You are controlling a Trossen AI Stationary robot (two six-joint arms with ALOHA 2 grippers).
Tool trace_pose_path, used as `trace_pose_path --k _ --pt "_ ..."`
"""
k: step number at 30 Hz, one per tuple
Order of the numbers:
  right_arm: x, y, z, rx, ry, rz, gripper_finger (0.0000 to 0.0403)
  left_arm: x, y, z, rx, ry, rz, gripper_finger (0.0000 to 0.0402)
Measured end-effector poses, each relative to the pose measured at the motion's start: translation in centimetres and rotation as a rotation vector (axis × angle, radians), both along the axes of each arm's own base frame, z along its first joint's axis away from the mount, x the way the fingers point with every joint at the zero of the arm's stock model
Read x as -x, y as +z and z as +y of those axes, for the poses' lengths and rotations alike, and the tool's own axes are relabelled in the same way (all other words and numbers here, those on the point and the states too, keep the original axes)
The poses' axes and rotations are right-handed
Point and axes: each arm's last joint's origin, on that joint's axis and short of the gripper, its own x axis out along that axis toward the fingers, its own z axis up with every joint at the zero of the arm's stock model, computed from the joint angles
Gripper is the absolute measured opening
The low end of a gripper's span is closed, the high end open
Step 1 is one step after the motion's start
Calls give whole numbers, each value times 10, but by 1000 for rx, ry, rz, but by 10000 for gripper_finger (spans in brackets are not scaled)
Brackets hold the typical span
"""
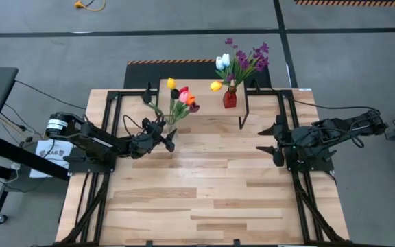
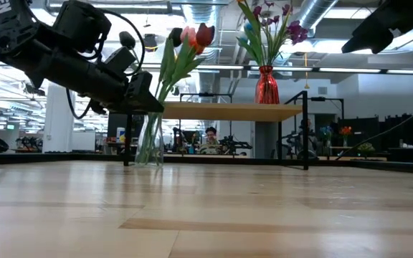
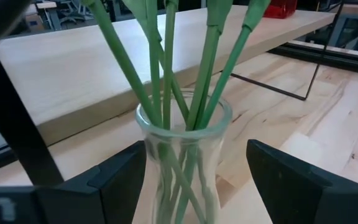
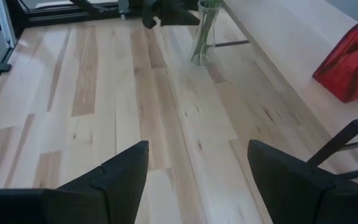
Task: Pick and place flowers into a vace then onto a shelf
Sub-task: Put the transparent vase on the shelf
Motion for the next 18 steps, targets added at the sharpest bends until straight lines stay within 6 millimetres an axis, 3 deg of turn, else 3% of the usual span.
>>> trace_pose_path --k 18 --pt "0 1 0 0 -1 -7 268 1 0 1 23 36 -32 267"
